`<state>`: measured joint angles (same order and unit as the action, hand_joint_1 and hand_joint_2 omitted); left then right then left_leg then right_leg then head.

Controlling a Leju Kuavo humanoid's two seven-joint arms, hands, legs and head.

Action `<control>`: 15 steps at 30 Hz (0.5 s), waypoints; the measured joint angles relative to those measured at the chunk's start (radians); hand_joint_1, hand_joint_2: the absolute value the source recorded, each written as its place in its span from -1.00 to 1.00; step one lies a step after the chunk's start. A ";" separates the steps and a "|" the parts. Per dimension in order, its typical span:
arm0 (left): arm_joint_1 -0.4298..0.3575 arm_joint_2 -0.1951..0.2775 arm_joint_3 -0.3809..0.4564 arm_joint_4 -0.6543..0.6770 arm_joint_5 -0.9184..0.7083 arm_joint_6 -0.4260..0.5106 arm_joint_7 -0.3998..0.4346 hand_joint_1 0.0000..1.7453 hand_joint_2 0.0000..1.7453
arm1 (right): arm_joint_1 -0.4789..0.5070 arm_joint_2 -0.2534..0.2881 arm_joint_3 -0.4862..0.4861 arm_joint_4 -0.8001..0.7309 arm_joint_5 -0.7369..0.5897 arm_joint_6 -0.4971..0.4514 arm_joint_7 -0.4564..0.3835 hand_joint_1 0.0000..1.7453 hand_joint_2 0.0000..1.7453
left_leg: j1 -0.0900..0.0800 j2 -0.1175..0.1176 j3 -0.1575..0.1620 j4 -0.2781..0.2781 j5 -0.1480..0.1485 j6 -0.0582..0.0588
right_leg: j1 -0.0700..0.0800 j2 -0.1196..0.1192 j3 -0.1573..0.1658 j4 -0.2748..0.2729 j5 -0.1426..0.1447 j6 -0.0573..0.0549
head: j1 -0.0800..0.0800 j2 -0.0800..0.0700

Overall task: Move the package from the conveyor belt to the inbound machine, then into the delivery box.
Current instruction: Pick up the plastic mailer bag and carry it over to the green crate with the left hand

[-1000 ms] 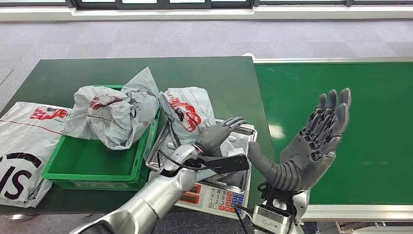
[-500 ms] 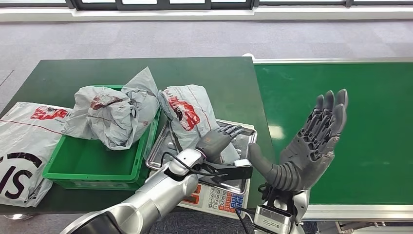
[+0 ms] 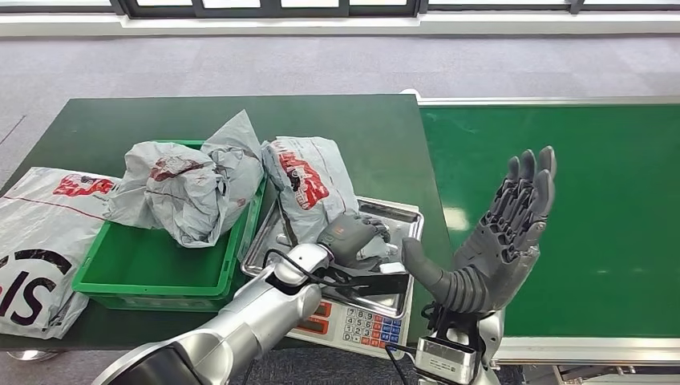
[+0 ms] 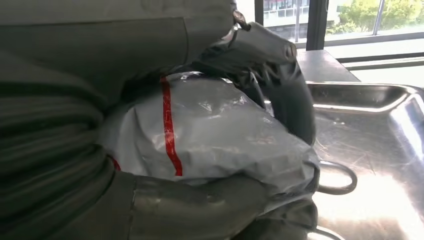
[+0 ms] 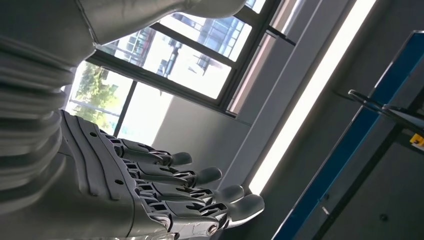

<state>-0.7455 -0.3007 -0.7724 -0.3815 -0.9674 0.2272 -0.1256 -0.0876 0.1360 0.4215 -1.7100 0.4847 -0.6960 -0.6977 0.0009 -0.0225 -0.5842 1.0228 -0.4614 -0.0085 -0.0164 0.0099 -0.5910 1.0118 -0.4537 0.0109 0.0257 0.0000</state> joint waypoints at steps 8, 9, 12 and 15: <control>-0.006 0.008 0.037 -0.017 -0.010 0.003 -0.015 1.00 1.00 | 0.009 -0.008 0.001 0.000 0.002 0.005 0.000 -1.00 1.00 | 0.000 0.000 -0.001 0.000 0.000 0.000 | 0.000 0.000 -0.001 0.000 0.000 0.000 | 0.000 0.000; -0.006 0.008 0.038 -0.018 -0.011 0.003 -0.016 1.00 1.00 | 0.010 -0.009 0.001 0.000 0.002 0.005 0.000 -1.00 1.00 | 0.000 0.000 -0.001 0.000 0.000 0.000 | 0.000 0.000 -0.001 0.000 0.000 0.000 | 0.000 0.000; -0.006 0.010 0.039 -0.022 -0.014 0.003 -0.016 1.00 1.00 | 0.014 -0.011 0.004 0.000 0.002 0.005 0.000 -1.00 1.00 | 0.000 0.000 -0.002 0.000 0.000 0.000 | 0.000 0.000 -0.002 0.000 0.000 0.000 | 0.000 0.000; -0.006 0.011 0.040 -0.024 -0.021 0.007 -0.016 1.00 1.00 | 0.015 -0.012 0.006 0.000 0.002 0.005 0.000 -1.00 1.00 | 0.000 0.000 -0.002 0.000 0.000 0.000 | 0.000 0.000 -0.002 0.000 0.000 0.000 | 0.000 0.000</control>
<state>-0.7515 -0.2900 -0.7328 -0.4059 -0.9879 0.2339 -0.1411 -0.0729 0.1240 0.4277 -1.7098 0.4867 -0.6909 -0.6977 0.0009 -0.0226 -0.5858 1.0228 -0.4616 -0.0086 -0.0164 0.0099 -0.5930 1.0118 -0.4538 0.0108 0.0256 0.0000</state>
